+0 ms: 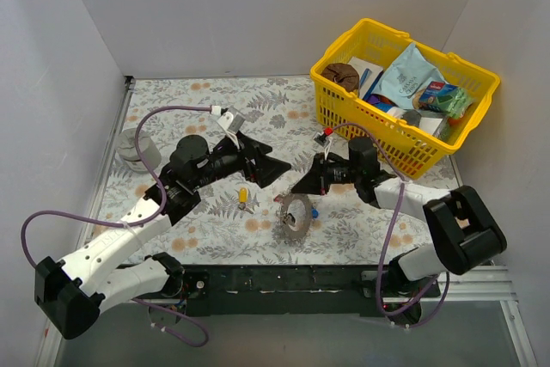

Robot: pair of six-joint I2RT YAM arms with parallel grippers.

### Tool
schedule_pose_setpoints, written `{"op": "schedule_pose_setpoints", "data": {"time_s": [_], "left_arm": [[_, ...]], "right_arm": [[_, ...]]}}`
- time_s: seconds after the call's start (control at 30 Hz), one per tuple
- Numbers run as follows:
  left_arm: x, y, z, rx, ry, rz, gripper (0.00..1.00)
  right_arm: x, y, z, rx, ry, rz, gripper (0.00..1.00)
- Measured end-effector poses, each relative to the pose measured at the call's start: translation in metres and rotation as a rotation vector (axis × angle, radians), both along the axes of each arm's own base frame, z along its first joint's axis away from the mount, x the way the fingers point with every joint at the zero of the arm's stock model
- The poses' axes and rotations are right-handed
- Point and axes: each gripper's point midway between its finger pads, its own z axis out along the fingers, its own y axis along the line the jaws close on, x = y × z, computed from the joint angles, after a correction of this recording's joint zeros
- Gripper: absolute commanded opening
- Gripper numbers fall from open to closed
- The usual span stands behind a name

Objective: Put the keys on the keyring

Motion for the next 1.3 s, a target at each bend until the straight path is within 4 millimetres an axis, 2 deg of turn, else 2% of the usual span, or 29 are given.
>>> {"op": "schedule_pose_setpoints", "data": {"time_s": [0.17,0.27,0.43,0.67,0.8,1.03,1.3], "left_arm": [[0.007,0.001,-0.018,0.033,0.034,0.033,0.98],[0.01,0.004,-0.029,0.051,0.046,0.053,0.98],[0.013,0.009,-0.055,0.078,0.075,0.083,0.98],[0.004,0.015,-0.092,0.113,0.091,0.059,0.98],[-0.009,0.012,-0.092,0.109,0.031,-0.022,0.98],[-0.029,0.003,-0.083,0.086,-0.047,-0.165,0.92],[-0.038,0.001,-0.09,0.087,-0.086,-0.227,0.88]], "right_arm": [[0.009,0.002,-0.041,-0.069,0.115,-0.042,0.01],[0.013,0.002,-0.044,-0.077,0.109,-0.057,0.01],[0.014,0.002,-0.036,-0.058,0.048,-0.043,0.01],[-0.002,-0.001,0.008,0.036,-0.145,0.029,0.01],[-0.01,-0.004,0.024,0.064,-0.257,0.071,0.01],[-0.019,-0.007,0.02,0.057,-0.284,0.119,0.01],[-0.026,-0.011,0.024,0.067,-0.341,0.137,0.01]]}}
